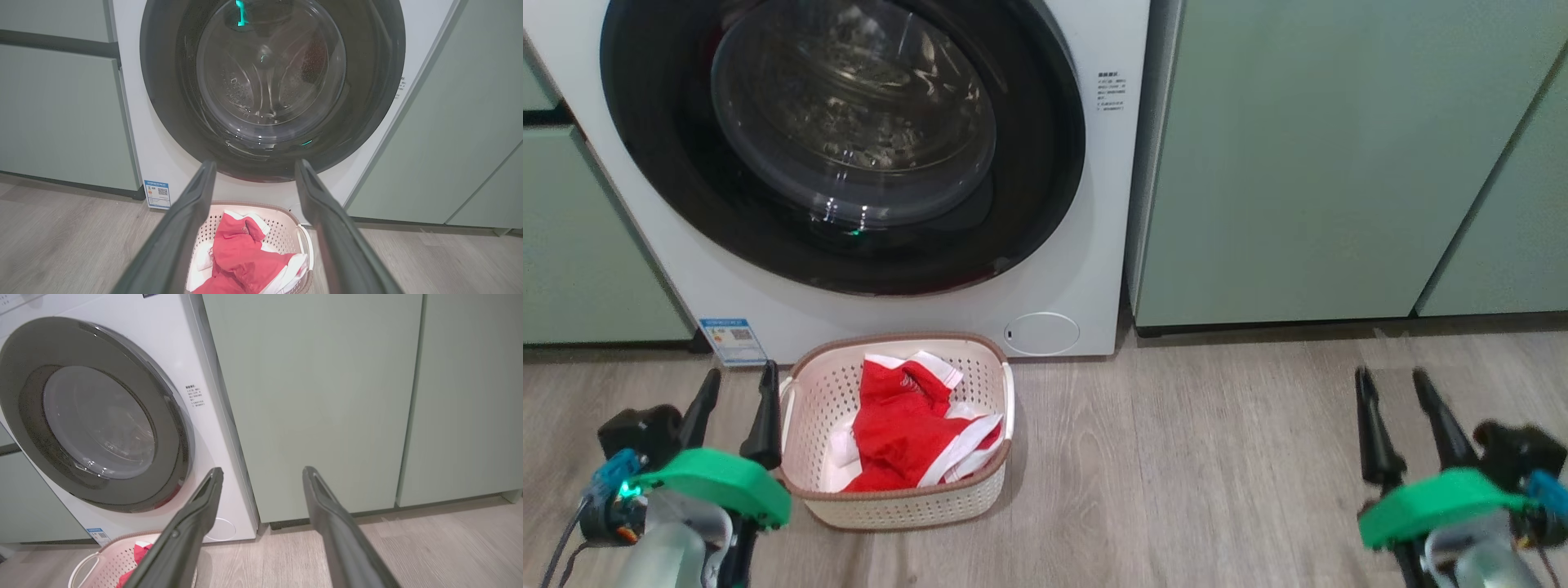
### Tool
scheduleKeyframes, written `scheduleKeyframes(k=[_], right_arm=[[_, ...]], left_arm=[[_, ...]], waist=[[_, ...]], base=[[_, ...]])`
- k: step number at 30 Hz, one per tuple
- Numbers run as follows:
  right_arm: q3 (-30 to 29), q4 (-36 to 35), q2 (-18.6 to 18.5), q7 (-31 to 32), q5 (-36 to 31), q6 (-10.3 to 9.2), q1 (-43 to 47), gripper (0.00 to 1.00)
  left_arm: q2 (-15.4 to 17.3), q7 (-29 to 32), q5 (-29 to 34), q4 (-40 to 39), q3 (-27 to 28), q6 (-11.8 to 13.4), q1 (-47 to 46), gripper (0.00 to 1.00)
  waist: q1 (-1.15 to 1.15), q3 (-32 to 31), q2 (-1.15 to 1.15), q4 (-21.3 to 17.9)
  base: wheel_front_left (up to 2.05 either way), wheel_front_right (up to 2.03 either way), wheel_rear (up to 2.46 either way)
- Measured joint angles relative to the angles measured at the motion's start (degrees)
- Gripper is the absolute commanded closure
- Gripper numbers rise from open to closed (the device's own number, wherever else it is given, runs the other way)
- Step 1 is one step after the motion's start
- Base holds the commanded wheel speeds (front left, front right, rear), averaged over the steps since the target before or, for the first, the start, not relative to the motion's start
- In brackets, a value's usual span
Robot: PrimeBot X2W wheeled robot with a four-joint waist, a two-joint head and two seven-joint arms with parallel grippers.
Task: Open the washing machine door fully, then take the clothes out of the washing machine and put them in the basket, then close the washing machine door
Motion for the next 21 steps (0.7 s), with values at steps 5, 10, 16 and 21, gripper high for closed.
scheduleKeyframes(k=[5,10,16,21], right_arm=[[-1.1,-1.5,0.5,0.0,-1.4,0.00,5.0,0.00],[-2.7,-3.3,1.6,0.0,-2.4,0.00,7.0,0.00],[-3.9,-3.5,2.0,0.0,-2.9,0.00,7.3,0.00],[-4.5,-3.6,2.2,0.0,-2.9,0.00,7.3,0.00]], left_arm=[[0.0,0.0,0.0,-0.1,0.6,0.0,0.2,0.00],[0.0,0.0,0.4,0.5,0.6,0.0,1.7,0.00],[0.1,0.0,0.4,1.7,-1.0,0.0,2.0,0.00],[0.2,0.0,0.4,2.3,-1.0,0.0,2.0,0.00]], waist=[[0.00,-0.8,0.00,-0.3],[0.00,-1.2,0.00,-0.4],[0.00,-1.3,0.00,-0.2],[0.00,-1.2,0.00,0.1]], base=[[0.00,0.00,0.00],[0.00,0.00,0.00],[0.00,0.00,0.00],[0.00,0.00,0.00]])
